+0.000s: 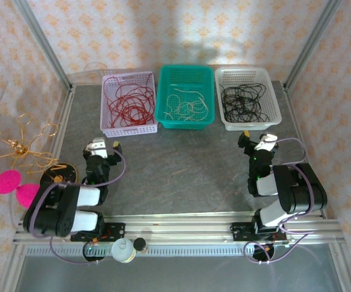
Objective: Untangle the cables
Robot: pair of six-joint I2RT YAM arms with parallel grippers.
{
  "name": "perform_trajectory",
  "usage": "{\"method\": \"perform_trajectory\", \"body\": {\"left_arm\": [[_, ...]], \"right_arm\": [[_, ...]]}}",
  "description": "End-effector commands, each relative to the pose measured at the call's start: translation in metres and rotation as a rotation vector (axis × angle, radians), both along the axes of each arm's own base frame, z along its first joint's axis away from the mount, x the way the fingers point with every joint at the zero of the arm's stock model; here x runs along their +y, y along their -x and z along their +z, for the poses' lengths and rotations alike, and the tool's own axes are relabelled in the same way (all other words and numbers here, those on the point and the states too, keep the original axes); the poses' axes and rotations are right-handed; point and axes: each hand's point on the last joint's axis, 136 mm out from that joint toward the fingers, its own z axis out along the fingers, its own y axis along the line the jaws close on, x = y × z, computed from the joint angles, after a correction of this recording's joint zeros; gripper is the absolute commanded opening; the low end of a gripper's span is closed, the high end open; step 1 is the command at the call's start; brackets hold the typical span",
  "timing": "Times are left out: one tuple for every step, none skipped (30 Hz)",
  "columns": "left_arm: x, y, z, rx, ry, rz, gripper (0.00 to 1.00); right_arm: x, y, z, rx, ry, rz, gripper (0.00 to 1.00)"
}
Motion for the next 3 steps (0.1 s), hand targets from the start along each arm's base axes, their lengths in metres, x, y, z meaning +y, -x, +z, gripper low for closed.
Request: {"method": "perform_trajectory", "body": {"left_arm": [[0.0010, -0.0117, 0.0441, -0.206, 0.006, -0.027, 0.94], [0.0020, -0.0104, 0.0420, -0.211, 0.010, -0.023, 0.94], [0.0025, -0.0092, 0.0407, -0.218, 0.010, -0.022, 0.94]], "right_arm": [[-0.0047, -0.0026, 0.0004, 0.009, 0.018, -0.032, 1.00], [-0.0042, -0.0028, 0.0014, 0.008, 0.018, -0.031, 0.99], [-0.0043, -0.0028, 0.0009, 0.009, 0.019, -0.032, 1.00]]}}
